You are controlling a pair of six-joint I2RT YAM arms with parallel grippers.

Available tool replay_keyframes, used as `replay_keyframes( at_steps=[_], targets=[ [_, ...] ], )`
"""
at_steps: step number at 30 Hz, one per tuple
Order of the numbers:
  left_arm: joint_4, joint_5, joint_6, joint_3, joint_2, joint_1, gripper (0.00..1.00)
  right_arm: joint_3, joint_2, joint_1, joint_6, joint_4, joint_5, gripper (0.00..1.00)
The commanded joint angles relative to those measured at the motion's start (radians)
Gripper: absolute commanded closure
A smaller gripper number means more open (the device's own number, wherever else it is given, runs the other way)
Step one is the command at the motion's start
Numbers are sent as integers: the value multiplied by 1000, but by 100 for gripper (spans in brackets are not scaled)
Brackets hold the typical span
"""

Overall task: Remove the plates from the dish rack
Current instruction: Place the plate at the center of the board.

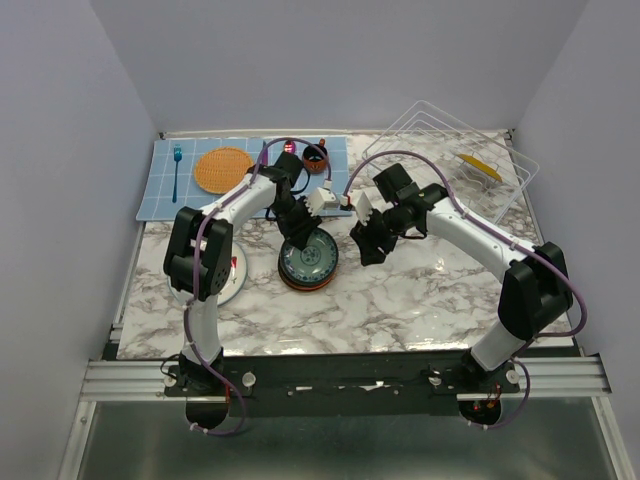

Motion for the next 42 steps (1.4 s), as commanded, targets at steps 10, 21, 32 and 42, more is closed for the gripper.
replay_keyframes(
  at_steps=[10, 21, 32, 42],
  targets=[
    [65, -192, 44, -49, 12, -8, 47, -19, -24, 10, 9, 20, -3, 40],
    [47, -238, 48, -35, -6, -8, 44, -14, -13, 8, 9, 20, -18, 40],
    [48, -255, 38, -41, -40, -8, 35, -26, -13, 8, 6, 25, -21, 40],
    [39, -262, 22, -61, -83, -23, 34, -29, -9, 10, 2, 29, -24, 40]
  ],
)
